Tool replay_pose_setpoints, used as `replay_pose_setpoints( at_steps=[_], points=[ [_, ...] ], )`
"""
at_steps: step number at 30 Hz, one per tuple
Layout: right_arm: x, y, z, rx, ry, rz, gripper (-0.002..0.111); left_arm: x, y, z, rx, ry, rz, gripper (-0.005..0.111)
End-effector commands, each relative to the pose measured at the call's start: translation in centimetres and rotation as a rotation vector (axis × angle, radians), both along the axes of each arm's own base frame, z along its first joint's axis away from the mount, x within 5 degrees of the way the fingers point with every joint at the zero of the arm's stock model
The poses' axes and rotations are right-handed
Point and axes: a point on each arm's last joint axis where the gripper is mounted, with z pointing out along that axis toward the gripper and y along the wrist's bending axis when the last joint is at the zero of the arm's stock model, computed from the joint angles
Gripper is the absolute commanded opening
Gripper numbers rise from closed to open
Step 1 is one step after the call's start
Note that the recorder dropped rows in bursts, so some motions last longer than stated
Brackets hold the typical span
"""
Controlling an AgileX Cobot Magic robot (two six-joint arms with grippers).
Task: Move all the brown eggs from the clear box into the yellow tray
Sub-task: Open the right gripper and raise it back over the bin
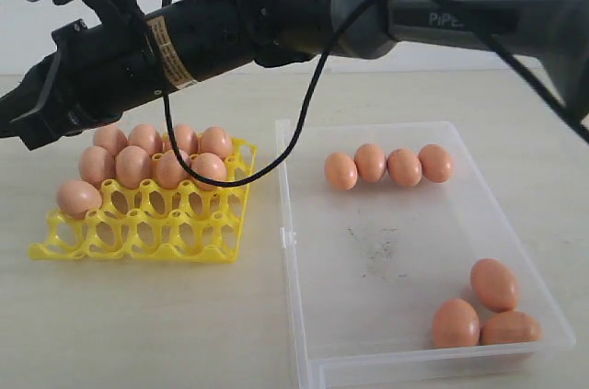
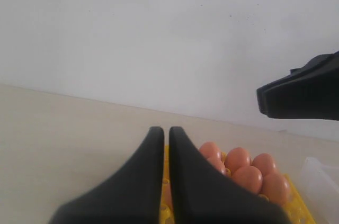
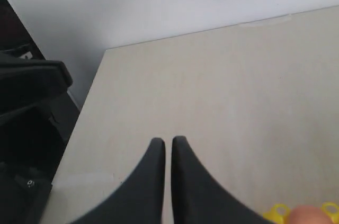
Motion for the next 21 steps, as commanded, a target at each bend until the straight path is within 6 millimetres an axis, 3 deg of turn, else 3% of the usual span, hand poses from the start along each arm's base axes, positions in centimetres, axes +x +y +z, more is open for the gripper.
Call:
replay_pose_setpoints(
  at_steps=[1, 5, 13, 18, 21],
  points=[
    [-0.5, -1.9, 1.4, -0.016, -0.055, -0.077, 0.000, 0.0, 0.0, 0.2, -0.002, -0.006, -0.005, 0.004],
    [0.1, -4.3, 1.7, -0.055, -0.095, -0.262, 0.000, 0.0, 0.0, 0.2, -0.002, -0.006, -0.005, 0.004],
    [1.0, -11.9, 1.0, -0.238, -0.306, -0.802, 0.000, 0.0, 0.0, 0.2, -0.002, -0.006, -0.005, 0.004],
    [0.3, -17.1, -0.2, -0.430, -0.486, -1.098, 0.000, 0.0, 0.0, 0.2, -0.002, -0.006, -0.005, 0.004],
    [-0.3, -19.4, -0.8, -0.570, -0.469, -1.223, 0.000, 0.0, 0.0, 0.2, -0.002, -0.006, -0.005, 0.004]
  ],
)
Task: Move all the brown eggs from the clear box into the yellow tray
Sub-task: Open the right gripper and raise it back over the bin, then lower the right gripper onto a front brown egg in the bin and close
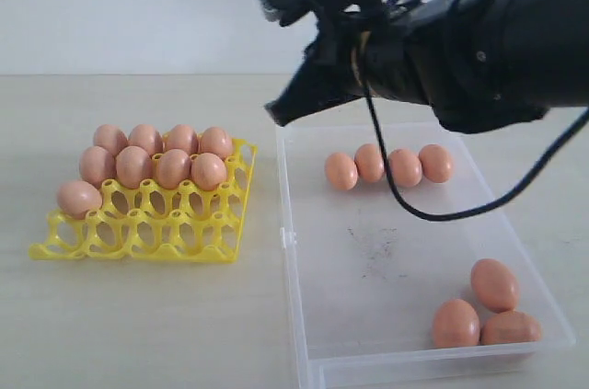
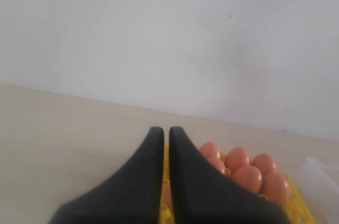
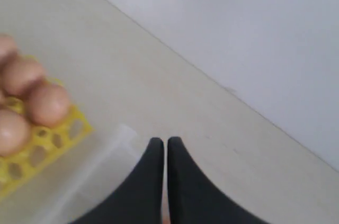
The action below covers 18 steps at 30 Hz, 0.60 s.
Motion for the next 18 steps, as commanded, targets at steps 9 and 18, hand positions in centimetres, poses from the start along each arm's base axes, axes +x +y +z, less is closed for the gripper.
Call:
replay_pose_setpoints(
  at_steps=[9, 18],
  points=[
    [-3.3, -6.6, -1.8, -0.552, 0.439, -0.362, 0.000, 0.0, 0.0, 0.2, -0.002, -0.006, -0.005, 0.004],
    [-2.7, -8.6, -3.5, -0.197, 0.855, -0.243, 0.000, 0.0, 0.0, 0.2, -0.002, -0.006, -0.005, 0.004]
  ],
)
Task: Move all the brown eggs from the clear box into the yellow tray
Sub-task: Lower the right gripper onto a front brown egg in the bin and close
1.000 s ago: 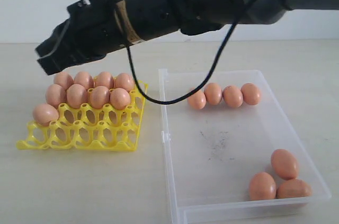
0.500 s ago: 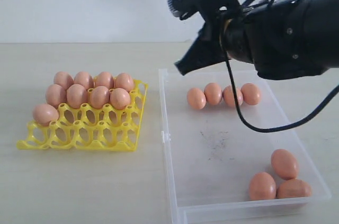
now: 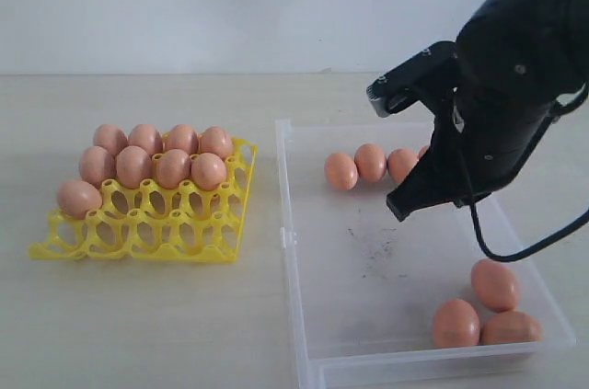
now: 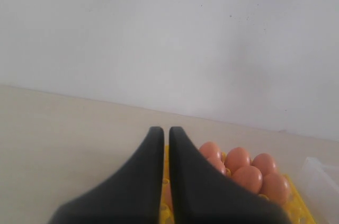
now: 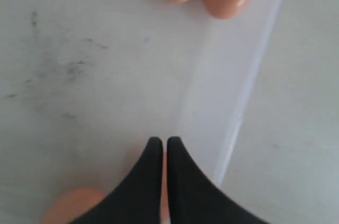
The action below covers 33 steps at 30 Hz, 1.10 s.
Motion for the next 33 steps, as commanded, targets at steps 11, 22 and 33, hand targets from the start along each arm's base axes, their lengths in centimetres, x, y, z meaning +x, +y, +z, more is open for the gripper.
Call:
replay_pose_setpoints(
  at_steps=[11, 22, 33],
  points=[
    [-0.5, -2.5, -0.3, 0.175, 0.299, -0.010, 0.037, 0.0, 0.0, 0.2, -0.002, -0.006, -0.005, 0.004],
    [-1.4, -3.5, -3.5, 0.153, 0.240, -0.057, 0.047, 0.0, 0.0, 0.2, -0.002, -0.006, -0.005, 0.004],
    [-1.1, -4.0, -5.4, 0.114, 0.198, -0.124, 0.047, 0.0, 0.0, 0.2, -0.002, -0.006, -0.005, 0.004]
  ],
)
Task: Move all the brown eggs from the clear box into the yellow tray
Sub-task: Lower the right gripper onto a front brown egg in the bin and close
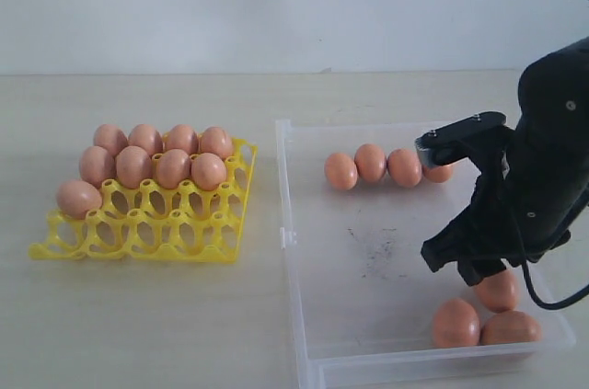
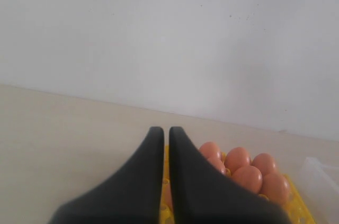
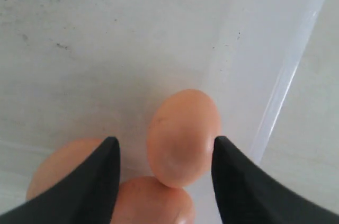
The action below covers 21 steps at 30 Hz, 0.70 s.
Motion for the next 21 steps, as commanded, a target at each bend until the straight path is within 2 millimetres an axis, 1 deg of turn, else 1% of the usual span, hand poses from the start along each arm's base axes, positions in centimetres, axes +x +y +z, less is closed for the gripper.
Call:
replay_pose_setpoints(
  at_steps=[1, 12, 21],
  points=[
    [0.4, -0.2, -1.0, -0.011, 0.002, -0.020, 0.047, 0.0, 0.0, 0.2, -0.002, -0.006, -0.005, 0.004],
    [1.3, 0.3, -4.5, -0.026, 0.055, -0.034, 0.047, 0.0, 0.0, 0.2, -0.002, -0.006, -0.005, 0.004],
    [1.6, 0.5, -4.7, -0.021, 0.029, 0.015, 0.047, 0.0, 0.0, 0.2, -0.002, -0.006, -0.005, 0.004]
  ],
)
